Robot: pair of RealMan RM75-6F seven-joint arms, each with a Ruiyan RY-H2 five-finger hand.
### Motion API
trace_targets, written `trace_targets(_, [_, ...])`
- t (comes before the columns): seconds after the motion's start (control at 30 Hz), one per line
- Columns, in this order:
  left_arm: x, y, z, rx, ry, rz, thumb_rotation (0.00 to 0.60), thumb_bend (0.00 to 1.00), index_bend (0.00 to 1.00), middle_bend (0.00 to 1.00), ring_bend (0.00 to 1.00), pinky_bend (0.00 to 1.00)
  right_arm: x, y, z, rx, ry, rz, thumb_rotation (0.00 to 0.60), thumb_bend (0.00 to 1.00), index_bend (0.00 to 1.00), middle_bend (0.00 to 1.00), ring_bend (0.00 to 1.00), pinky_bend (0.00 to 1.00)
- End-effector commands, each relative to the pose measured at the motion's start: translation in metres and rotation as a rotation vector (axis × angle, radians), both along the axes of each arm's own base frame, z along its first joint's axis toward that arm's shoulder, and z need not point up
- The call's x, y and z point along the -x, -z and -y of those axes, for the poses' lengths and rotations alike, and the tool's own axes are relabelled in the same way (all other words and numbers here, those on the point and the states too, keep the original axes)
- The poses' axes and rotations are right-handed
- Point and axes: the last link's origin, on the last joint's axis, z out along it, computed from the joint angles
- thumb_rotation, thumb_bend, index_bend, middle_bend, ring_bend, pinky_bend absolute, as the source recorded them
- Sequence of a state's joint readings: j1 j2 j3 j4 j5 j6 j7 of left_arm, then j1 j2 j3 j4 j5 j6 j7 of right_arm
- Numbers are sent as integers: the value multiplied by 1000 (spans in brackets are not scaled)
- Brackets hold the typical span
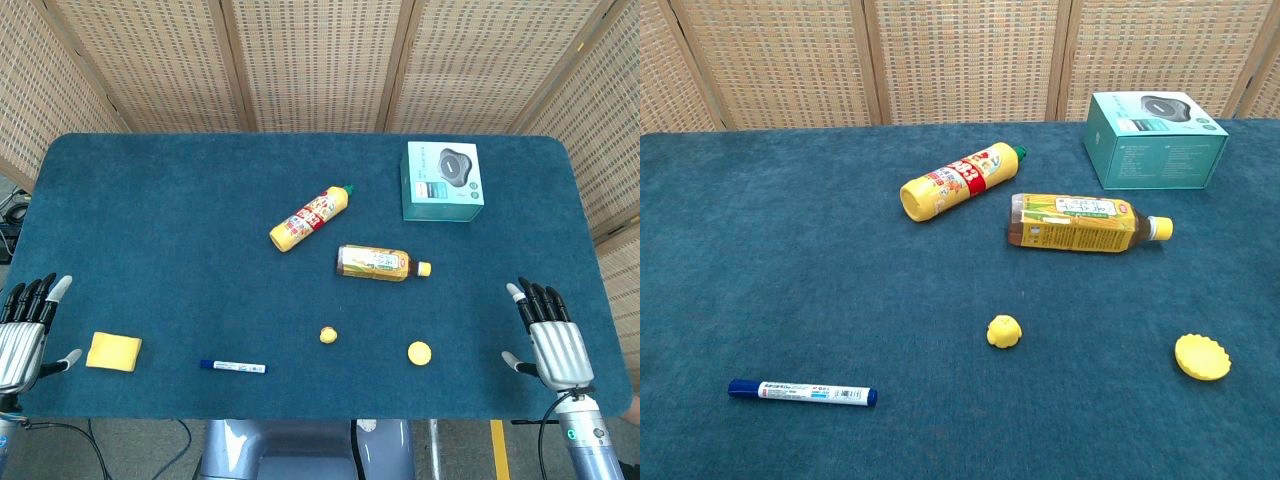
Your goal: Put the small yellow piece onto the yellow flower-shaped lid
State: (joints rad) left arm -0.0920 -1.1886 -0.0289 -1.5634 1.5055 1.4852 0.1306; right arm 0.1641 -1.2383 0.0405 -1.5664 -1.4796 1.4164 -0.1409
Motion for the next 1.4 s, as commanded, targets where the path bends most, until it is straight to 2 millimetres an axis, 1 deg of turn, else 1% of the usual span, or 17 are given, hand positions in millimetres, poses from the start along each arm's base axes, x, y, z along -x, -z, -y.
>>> trace_targets(0.03, [0,0,0,-1,1,1,600,146,0,0,0,0,0,0,0,-2,2,0,600,0,38,0,0,0])
trace_targets(0.83, [-2,-3,2,-3,6,10,600,144,0,0,0,0,-1,-1,-2,-10,0,20,600,0,43,0,0,0])
trace_targets(0.93, [-3,-4,3,-6,9,14,600,145,0,0,0,0,-2,0,-3,-15,-2,23,600,0,59,0,0,0])
trace_targets(1.1, [-3,-5,3,-6,9,18,600,144,0,0,0,0,-5,2,-4,-26,-12,32,600,0,113,0,0,0])
trace_targets(1.27, [-3,-6,2,-10,7,22,600,145,0,0,0,0,-18,8,-1,-44,-37,69,600,0,170,0,0,0])
trace_targets(1.4, [-3,-7,3,-14,11,25,600,147,0,0,0,0,-45,19,9,-79,-102,91,600,0,232,0,0,9])
